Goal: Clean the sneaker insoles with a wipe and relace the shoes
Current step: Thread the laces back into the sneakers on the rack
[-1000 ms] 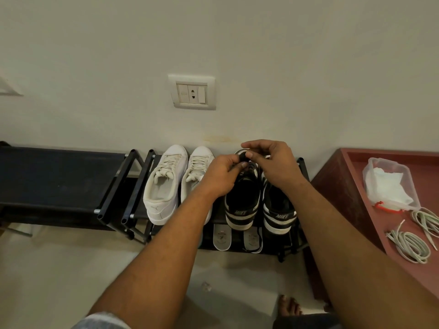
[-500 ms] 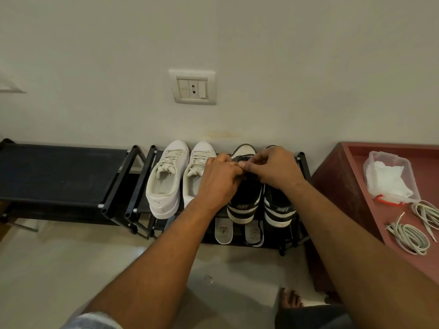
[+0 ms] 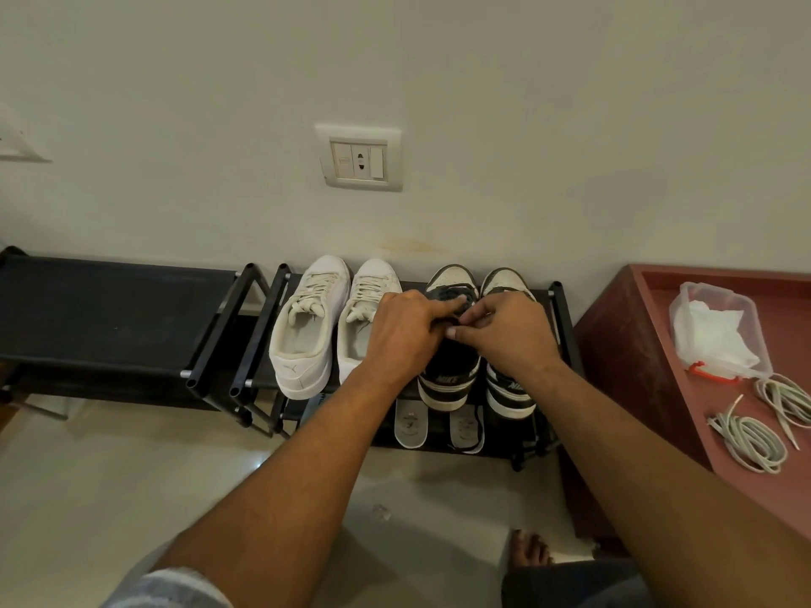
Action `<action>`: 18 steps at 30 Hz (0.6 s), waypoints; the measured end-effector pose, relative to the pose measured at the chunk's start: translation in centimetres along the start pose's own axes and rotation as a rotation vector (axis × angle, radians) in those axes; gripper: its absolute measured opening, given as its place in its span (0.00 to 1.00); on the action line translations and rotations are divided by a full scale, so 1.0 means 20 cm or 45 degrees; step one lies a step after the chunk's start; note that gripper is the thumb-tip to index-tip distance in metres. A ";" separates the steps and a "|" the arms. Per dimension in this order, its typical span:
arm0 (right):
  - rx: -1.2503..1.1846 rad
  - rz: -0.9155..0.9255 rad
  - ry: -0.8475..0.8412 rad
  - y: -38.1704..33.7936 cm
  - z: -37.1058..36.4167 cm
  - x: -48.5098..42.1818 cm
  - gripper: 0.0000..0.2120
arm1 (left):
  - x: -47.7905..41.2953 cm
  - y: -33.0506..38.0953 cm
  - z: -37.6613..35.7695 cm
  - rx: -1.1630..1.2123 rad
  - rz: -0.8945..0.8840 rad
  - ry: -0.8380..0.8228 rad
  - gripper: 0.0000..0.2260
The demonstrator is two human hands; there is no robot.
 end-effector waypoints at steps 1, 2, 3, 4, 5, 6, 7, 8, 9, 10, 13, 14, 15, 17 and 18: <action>0.022 -0.001 0.016 0.00 0.00 0.01 0.11 | -0.01 0.01 0.01 0.011 0.006 0.008 0.21; 0.046 0.004 0.045 -0.01 0.00 0.01 0.10 | -0.01 0.01 0.01 0.011 0.020 0.004 0.24; 0.063 0.010 0.074 -0.01 0.00 0.01 0.10 | -0.01 0.00 0.00 0.004 0.041 -0.007 0.26; 0.064 0.017 0.091 -0.01 -0.01 0.02 0.09 | -0.01 -0.01 -0.01 0.002 0.066 -0.024 0.27; 0.063 0.033 0.102 -0.02 -0.02 0.02 0.08 | -0.01 -0.02 -0.02 0.019 0.086 -0.033 0.29; 0.070 0.059 0.110 -0.02 -0.03 0.03 0.08 | -0.01 -0.04 -0.02 0.048 0.108 -0.034 0.30; 0.091 0.090 0.120 -0.03 -0.04 0.04 0.08 | -0.01 -0.06 -0.03 0.078 0.124 -0.035 0.30; 0.106 0.120 0.127 -0.04 -0.05 0.05 0.09 | -0.01 -0.06 -0.03 0.085 0.122 -0.033 0.31; 0.109 0.140 0.131 -0.05 -0.05 0.05 0.10 | -0.01 -0.05 -0.02 0.066 0.107 -0.035 0.31; 0.105 0.156 0.132 -0.06 -0.05 0.06 0.09 | -0.02 -0.04 -0.01 0.042 0.089 -0.041 0.31; 0.145 0.181 0.112 -0.07 -0.06 0.07 0.07 | -0.02 -0.05 -0.01 0.038 0.079 -0.100 0.32; 0.175 0.193 0.099 -0.07 -0.07 0.07 0.07 | -0.02 -0.07 -0.01 0.046 0.085 -0.133 0.33; 0.227 0.208 0.083 -0.08 -0.08 0.08 0.07 | -0.02 -0.08 -0.01 0.045 0.094 -0.163 0.33; 0.386 0.232 0.033 -0.10 -0.11 0.09 0.06 | -0.01 -0.11 0.00 0.025 0.130 -0.187 0.34; 0.474 0.234 0.001 -0.11 -0.14 0.09 0.06 | -0.01 -0.12 0.01 0.013 0.148 -0.182 0.33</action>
Point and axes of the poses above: each hand's wrist, its own x-axis away from the middle knuckle, its own z-axis out of the back of the hand, y = z × x, the point moved 8 cm from there along -x, towards the middle knuckle, and after that the axes turned 10 degrees about -y, right-handed, at the moved point
